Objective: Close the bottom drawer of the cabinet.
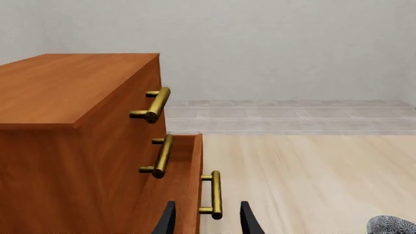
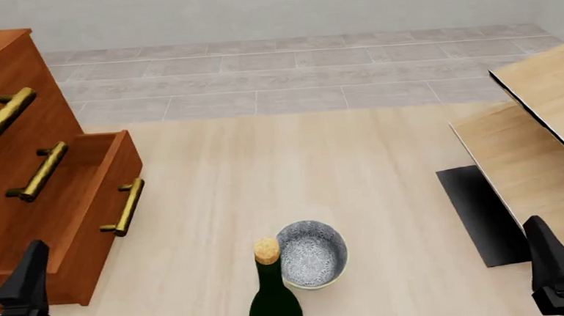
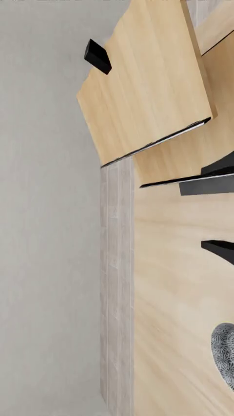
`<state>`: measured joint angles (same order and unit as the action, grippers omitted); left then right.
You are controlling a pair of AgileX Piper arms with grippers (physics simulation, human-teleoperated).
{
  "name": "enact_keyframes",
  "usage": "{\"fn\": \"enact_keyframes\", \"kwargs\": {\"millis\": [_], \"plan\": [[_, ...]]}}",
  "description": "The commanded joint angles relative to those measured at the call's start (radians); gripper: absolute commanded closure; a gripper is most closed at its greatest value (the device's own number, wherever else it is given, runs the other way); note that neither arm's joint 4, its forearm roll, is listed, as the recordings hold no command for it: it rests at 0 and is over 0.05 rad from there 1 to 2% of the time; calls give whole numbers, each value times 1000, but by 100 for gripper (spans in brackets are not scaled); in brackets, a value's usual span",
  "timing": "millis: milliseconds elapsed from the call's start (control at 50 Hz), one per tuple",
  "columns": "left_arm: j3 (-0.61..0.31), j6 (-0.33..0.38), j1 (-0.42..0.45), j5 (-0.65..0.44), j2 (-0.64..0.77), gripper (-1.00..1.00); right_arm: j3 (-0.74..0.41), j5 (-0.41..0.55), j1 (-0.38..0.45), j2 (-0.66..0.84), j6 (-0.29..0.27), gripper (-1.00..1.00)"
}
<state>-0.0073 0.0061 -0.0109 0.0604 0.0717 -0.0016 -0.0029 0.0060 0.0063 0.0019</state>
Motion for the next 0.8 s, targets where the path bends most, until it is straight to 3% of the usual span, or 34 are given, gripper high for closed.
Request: {"fn": "enact_keyframes", "kwargs": {"millis": [20, 260, 320, 360, 480, 800], "plan": [[1, -12, 8, -58, -62, -100, -3, 0, 1, 4, 2, -100], [0, -27, 18, -58, -57, -100, -2, -1, 8, 0, -13, -100], [3, -28, 49, -47, -34, -100, -3, 0, 8, -1, -16, -100], [6, -82, 115, -44, -8, -100, -2, -1, 9, -1, -17, -100], [7, -77, 214, -38, 24, -100, -1, -2, 11, -1, -23, -100], [7, -87, 316, 168, 309, -100, -1, -4, 16, 0, -31, -100]]}}
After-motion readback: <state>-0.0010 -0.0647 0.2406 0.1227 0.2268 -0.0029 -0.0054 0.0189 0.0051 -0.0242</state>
